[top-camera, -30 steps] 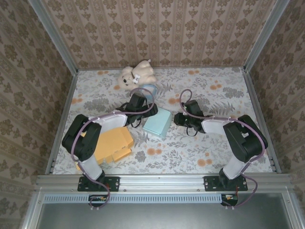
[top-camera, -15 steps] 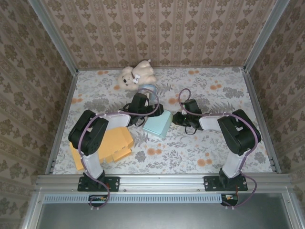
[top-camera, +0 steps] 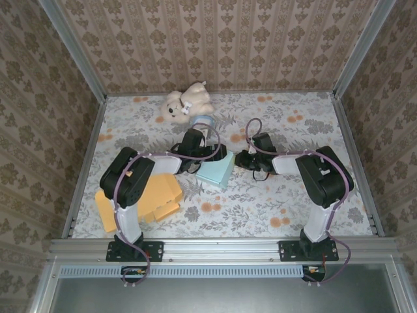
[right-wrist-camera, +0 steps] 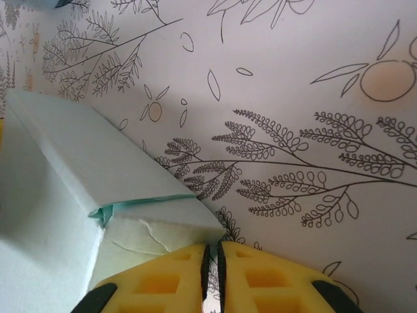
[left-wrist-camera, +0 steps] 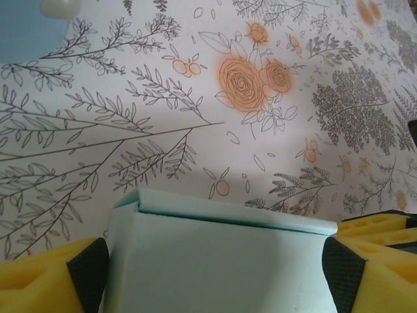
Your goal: Fold the paper box
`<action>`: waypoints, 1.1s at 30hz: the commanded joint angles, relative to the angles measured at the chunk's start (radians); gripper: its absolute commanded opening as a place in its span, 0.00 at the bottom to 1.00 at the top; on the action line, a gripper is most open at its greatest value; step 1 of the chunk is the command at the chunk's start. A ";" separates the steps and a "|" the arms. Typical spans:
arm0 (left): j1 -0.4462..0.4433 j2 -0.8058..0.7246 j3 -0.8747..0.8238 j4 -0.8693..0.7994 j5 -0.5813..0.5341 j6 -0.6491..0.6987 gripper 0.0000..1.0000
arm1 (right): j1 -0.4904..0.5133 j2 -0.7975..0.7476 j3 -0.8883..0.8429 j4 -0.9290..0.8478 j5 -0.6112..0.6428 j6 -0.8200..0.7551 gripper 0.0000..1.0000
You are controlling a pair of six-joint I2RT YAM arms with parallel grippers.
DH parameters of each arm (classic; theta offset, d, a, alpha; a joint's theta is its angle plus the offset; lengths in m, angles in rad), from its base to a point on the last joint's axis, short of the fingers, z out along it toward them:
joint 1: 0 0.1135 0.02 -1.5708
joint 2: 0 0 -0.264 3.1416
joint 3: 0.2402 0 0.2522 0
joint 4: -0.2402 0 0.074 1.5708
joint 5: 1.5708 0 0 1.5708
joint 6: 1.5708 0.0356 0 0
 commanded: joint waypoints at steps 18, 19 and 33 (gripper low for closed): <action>-0.233 0.117 -0.026 0.394 0.309 -0.225 0.81 | -0.007 0.073 -0.038 0.154 -0.009 0.039 0.16; -0.232 0.108 -0.032 0.378 0.299 -0.225 0.81 | -0.008 0.073 -0.042 0.168 -0.007 0.049 0.16; -0.069 -0.019 -0.080 0.129 0.101 -0.184 0.81 | -0.031 -0.026 -0.121 0.130 0.048 0.041 0.16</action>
